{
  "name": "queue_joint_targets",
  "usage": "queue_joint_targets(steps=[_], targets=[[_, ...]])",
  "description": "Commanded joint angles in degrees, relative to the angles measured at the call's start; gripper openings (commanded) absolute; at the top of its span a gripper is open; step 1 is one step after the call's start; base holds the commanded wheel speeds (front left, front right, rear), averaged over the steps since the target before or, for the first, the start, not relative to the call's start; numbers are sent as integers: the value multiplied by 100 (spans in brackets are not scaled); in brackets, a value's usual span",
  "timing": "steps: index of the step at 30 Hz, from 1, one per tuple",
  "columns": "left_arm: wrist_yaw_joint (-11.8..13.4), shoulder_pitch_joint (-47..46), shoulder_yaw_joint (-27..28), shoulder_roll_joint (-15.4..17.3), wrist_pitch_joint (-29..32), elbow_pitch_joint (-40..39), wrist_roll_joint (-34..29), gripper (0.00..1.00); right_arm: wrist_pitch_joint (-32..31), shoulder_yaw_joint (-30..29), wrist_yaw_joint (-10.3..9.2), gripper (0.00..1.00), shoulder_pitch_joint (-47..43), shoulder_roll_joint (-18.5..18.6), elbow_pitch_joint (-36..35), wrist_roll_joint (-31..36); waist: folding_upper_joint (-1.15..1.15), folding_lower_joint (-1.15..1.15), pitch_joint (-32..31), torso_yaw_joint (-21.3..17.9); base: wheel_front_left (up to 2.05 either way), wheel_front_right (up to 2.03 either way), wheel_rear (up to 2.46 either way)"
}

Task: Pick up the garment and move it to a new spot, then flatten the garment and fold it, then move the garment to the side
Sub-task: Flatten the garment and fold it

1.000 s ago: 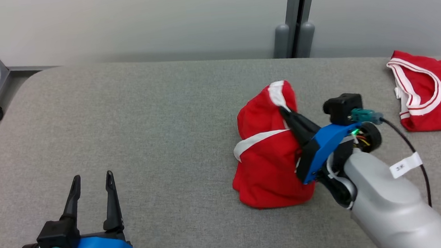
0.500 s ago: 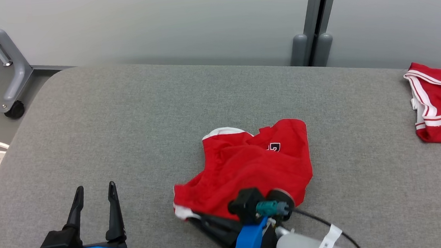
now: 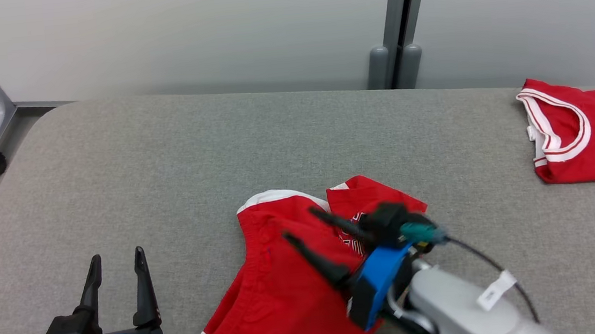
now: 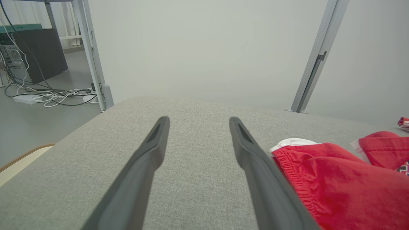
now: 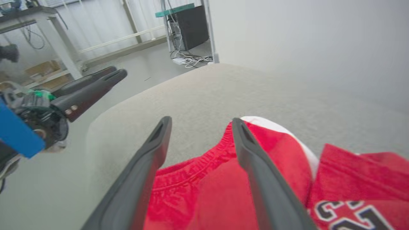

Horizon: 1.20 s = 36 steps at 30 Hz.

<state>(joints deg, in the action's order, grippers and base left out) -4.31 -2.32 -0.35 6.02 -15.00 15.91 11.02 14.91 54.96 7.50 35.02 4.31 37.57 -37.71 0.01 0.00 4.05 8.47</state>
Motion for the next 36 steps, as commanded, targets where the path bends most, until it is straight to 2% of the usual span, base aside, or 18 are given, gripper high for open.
queue_joint_targets(steps=[1, 6, 10, 17, 23, 24, 25, 26, 31, 36], targets=[[11, 75, 48, 2, -25, -58, -33, 100, 29, -467, -1, 100, -42, 286, -67, 186, -1, 0, -35, -90, 0, 0, 0], [20, 135, 74, -32, -25, -169, -57, 100, 31, -1748, 0, 100, -307, 714, -44, 583, -1, 0, 25, -206, 0, 0, 0], [-3, 70, 59, -70, -25, -215, -79, 100, 28, -2271, 0, 100, -422, 822, 284, 820, -1, 0, 119, -190, 0, 0, 0], [-31, -65, 22, -128, -25, -181, -97, 100, -214, -2385, 0, 100, -437, 576, 1038, 894, -1, 0, 305, -60, 0, 0, 0], [-78, -184, 17, -157, -25, -113, -128, 100, -527, -2105, 0, 100, -354, 295, 1714, 719, -1, 0, 400, 55, 0, 0, 0], [-76, -177, 24, -162, -25, -103, -132, 100, -556, -2071, 0, 89, -325, 274, 1802, 686, -1, 0, 408, 63, 0, 0, 0], [-84, -174, 32, -165, -25, -93, -136, 100, -584, -2037, 0, 33, -305, 256, 1878, 644, -1, 0, 413, 66, 0, 0, 0], [-91, -182, 43, -167, -25, -82, -140, 100, -600, -2000, 0, 0, -297, 229, 1952, 596, -1, 0, 412, 64, 0, 0, 0], [-85, -85, 92, -181, -25, -50, -157, 100, -223, -2010, 0, 0, -165, 275, 2018, 431, -1, 0, 299, -15, 0, 0, 0], [-94, 0, 142, -189, -25, -38, -171, 100, 3, -2200, 0, 0, -351, 452, 1704, 379, -1, 0, 110, -129, 0, 0, 0]])
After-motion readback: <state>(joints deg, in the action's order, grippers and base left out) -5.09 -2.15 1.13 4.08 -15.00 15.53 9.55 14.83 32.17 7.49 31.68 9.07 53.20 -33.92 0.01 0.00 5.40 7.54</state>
